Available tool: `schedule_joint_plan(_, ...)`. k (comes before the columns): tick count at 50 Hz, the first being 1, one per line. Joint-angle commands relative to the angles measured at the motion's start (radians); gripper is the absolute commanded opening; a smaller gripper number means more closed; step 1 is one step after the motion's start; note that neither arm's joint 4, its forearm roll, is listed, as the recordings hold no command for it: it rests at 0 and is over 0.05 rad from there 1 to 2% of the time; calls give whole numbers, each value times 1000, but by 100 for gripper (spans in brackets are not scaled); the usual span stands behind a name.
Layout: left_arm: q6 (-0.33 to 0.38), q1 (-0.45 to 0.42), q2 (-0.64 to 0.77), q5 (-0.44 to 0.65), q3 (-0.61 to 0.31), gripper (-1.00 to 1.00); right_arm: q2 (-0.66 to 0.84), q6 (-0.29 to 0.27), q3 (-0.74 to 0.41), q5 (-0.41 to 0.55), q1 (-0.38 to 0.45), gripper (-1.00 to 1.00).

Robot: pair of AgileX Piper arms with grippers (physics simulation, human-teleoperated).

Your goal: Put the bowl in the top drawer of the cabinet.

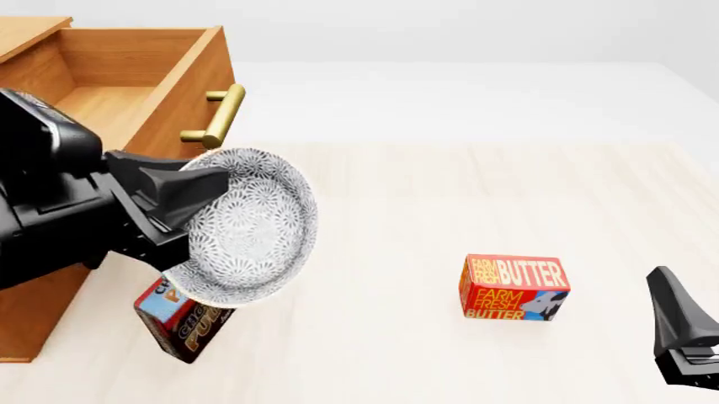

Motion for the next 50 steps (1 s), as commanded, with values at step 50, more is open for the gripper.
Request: schedule_joint_plan(50,-217,365,84,166,-454,-100,-1,0,0,0,0,100)
